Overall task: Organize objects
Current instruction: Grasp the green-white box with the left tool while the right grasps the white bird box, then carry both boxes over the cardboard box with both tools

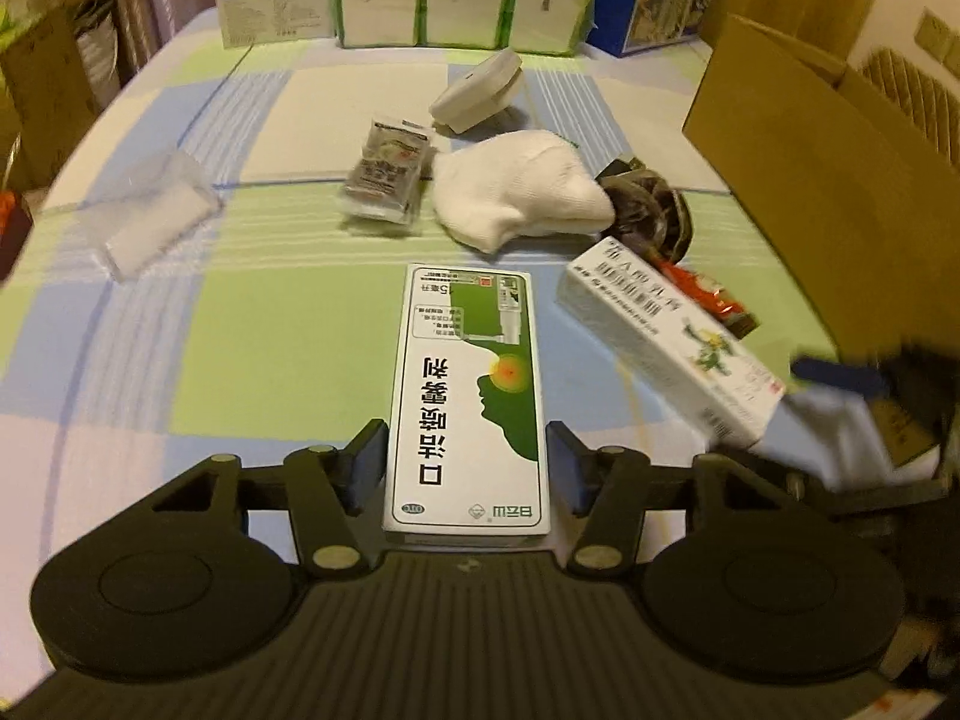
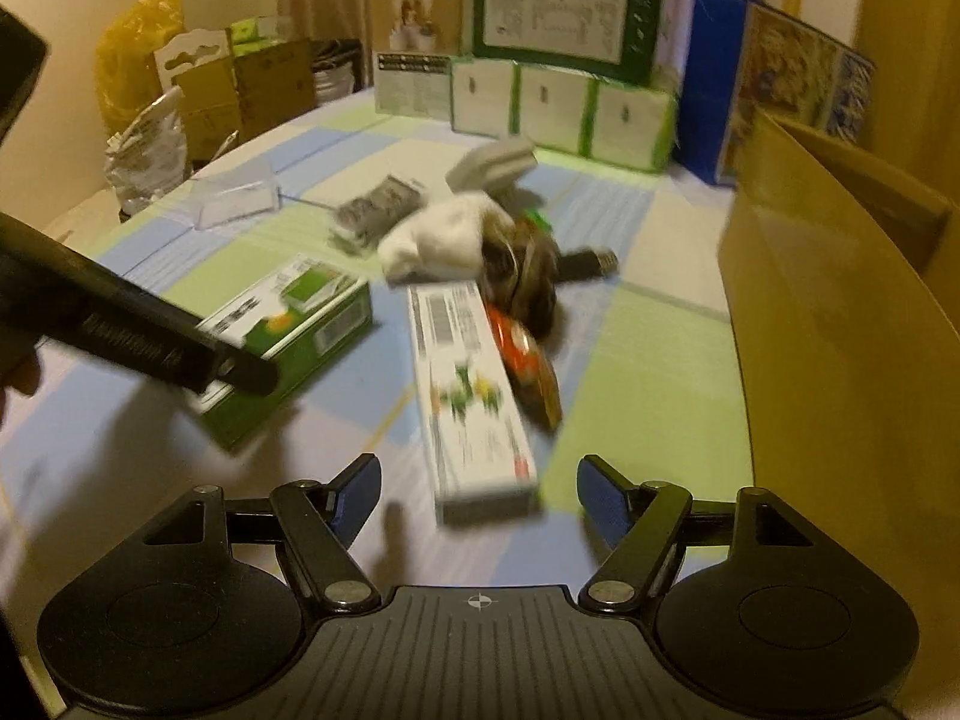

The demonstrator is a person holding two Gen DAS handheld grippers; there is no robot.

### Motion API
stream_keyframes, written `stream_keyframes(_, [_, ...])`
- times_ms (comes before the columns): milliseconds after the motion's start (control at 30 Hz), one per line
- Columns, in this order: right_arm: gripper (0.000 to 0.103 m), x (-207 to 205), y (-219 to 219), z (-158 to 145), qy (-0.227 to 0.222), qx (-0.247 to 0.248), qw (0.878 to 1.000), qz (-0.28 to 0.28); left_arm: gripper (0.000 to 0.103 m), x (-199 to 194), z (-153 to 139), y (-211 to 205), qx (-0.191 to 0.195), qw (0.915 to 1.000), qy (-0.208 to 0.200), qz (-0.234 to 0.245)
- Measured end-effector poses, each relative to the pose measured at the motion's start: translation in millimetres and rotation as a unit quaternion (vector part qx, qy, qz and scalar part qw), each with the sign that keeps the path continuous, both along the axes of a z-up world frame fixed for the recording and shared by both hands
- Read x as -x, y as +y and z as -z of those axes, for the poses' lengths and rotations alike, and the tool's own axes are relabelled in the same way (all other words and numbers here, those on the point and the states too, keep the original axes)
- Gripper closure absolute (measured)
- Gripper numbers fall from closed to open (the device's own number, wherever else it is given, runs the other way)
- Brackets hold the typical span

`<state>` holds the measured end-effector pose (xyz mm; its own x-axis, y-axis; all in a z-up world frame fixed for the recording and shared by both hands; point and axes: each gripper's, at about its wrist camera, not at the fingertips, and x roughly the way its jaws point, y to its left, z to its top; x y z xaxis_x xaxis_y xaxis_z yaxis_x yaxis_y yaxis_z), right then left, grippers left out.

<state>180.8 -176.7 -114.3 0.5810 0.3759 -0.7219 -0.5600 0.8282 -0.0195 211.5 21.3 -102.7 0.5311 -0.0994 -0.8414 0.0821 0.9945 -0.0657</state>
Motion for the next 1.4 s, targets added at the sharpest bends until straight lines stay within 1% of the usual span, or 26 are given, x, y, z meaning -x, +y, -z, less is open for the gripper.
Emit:
stream_keyframes(67, [0.035,-10.8,7.3,4.3,-0.001,0.004,1.0,-0.005,0.052,-0.6,-0.6,-0.2,-0.009,0.9999,-0.003,0.012])
stream_keyframes(133, [0.057,-18.8,11.1,11.2,0.008,0.013,1.0,-0.003,0.051,0.2,-0.3,-2.4,-0.017,0.9996,-0.008,0.02])
stream_keyframes(167, [0.064,-20.8,10.0,13.5,0.021,0.012,1.0,-0.001,0.047,0.2,0.1,-4.1,-0.019,0.9995,-0.01,0.023])
stream_keyframes(200, [0.067,-18.8,7.6,12.9,0.024,0.007,1.0,0.006,0.042,1.6,0.4,-5.3,-0.018,0.9994,-0.013,0.027])
stream_keyframes(367, [0.067,14.0,-2.4,5.9,0.05,0.025,0.998,0.026,0.041,0.3,3.1,-10.5,-0.026,0.9987,-0.029,0.034])
stream_keyframes(433, [0.066,23.7,-7.1,4.5,0.051,0.022,0.998,0.034,0.041,-1.5,4.6,-10.7,-0.032,0.9984,-0.034,0.033])
stream_keyframes(500, [0.055,24.5,-6.0,5.2,0.04,0.024,0.998,0.039,0.043,-4.9,6.3,-10.4,-0.038,0.9982,-0.036,0.03])
stream_keyframes(633, [0.054,9.9,1.0,6.2,0.031,0.014,0.999,0.035,0.046,-10.5,9.9,-10.1,-0.051,0.9975,-0.036,0.034])
stream_keyframes(667, [0.054,6.8,2.9,6.0,0.025,0.015,0.999,0.032,0.049,-11.6,10.9,-10.4,-0.054,0.9973,-0.035,0.036])
stream_keyframes(767, [0.054,-3.9,8.1,8.8,0.027,0.012,0.999,0.027,0.051,-13.0,13.6,-12.0,-0.059,0.9968,-0.034,0.042])
stream_keyframes(800, [0.059,-5.9,9.3,10.1,0.03,0.013,0.999,0.027,0.052,-12.9,13.7,-12.3,-0.06,0.9967,-0.034,0.044])
stream_keyframes(833, [0.066,-7.5,10.3,11.1,0.035,0.013,0.999,0.027,0.052,-12.4,13.7,-12.3,-0.06,0.9967,-0.034,0.044])
stream_keyframes(867, [0.067,-7.3,9.8,10.6,0.038,0.01,0.999,0.027,0.052,-11.5,13.2,-12.5,-0.061,0.9966,-0.033,0.044])
stream_keyframes(1000, [0.068,1.3,3.3,4.7,0.042,0.011,0.998,0.045,0.052,-1.0,7.9,-13.7,-0.06,0.9968,-0.031,0.042])
stream_keyframes(1167, [0.068,16.6,-3.8,-11.3,0.037,0.006,0.997,0.061,0.052,16.9,-1.4,-18.9,-0.054,0.9975,-0.03,0.034])
stream_keyframes(1267, [0.068,25.1,-6.1,-24.6,0.031,0.002,0.997,0.065,0.052,29.2,-10.2,-22.3,-0.046,0.998,-0.031,0.029])
stream_keyframes(1400, [0.068,39.7,-11.7,-49.7,0.009,-0.007,0.997,0.071,0.052,46.5,-29.7,-28.9,-0.036,0.9982,-0.04,0.028])
